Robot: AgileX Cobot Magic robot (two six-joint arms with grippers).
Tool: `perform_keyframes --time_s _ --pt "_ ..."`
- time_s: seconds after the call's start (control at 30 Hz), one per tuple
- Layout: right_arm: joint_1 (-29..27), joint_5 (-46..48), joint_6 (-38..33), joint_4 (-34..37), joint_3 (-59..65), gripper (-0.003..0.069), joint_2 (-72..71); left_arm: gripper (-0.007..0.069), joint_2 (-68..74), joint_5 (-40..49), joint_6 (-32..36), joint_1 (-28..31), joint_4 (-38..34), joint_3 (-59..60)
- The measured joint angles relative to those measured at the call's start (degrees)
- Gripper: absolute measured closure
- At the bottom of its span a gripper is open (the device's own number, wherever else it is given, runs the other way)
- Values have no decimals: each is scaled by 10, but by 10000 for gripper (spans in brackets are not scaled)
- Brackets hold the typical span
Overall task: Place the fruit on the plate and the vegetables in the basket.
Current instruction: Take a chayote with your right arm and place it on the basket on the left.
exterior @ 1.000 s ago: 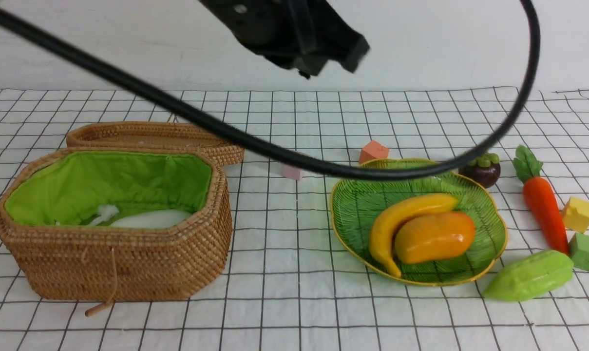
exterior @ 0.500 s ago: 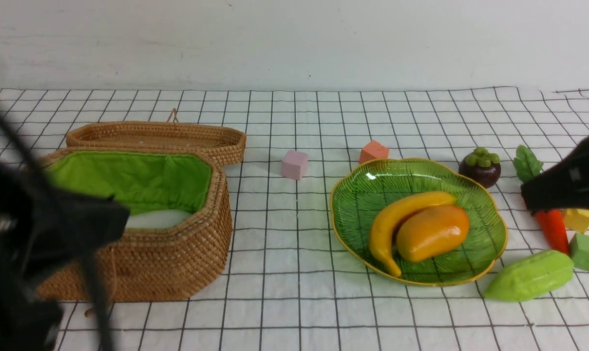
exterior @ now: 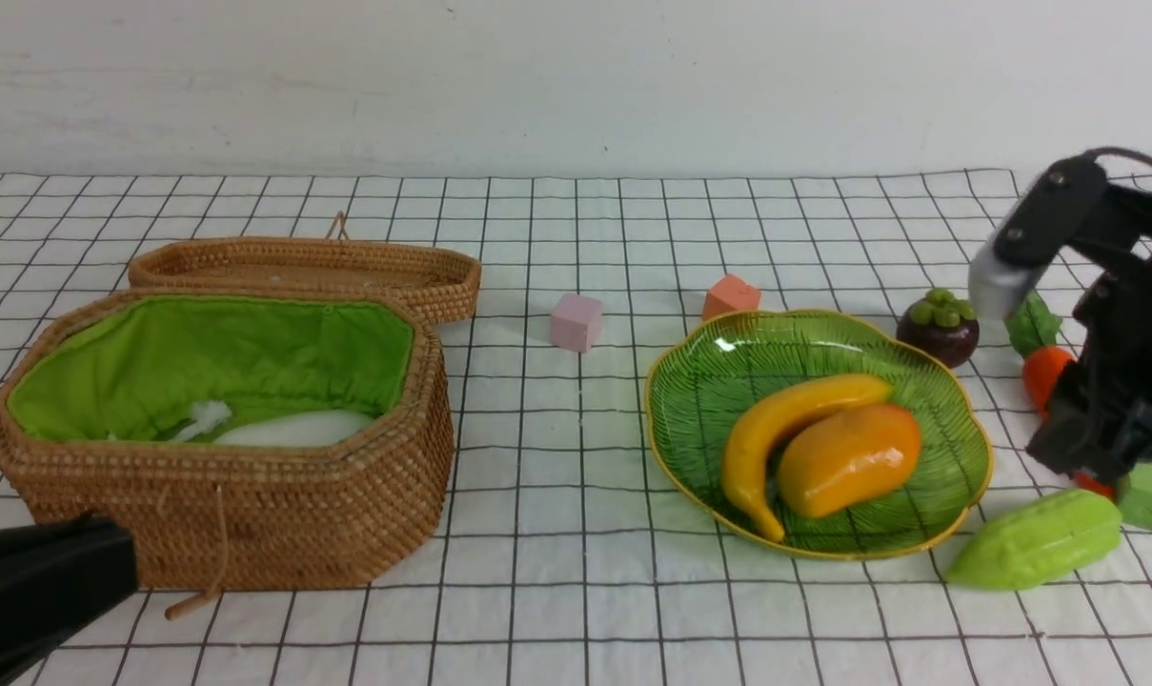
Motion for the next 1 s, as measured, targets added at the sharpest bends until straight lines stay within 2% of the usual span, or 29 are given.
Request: perform_keyframes --time_s 0.07,0.1,0.17,0.27,0.37,0.67,1.0 --pt "0 0 -26 -42 0 223 25 638 0 -16 0 0 -7 0" --pt "0 0 -27 -46 0 216 27 638 0 -18 1 0 -7 0" --pt "-1 -3 -47 -88 0 126 54 638 0 -25 9 0 -7 0" --pt "-10 -20 -54 -112 1 62 85 638 0 -25 22 0 -7 0" --pt "-21 -40 -57 -111 1 45 113 638 0 -15 28 0 -5 0" --pt "-27 -79 -126 -106 1 53 193 638 0 -7 30 0 21 0" --pt "-44 -99 -129 -109 1 74 251 638 0 -7 30 0 29 0"
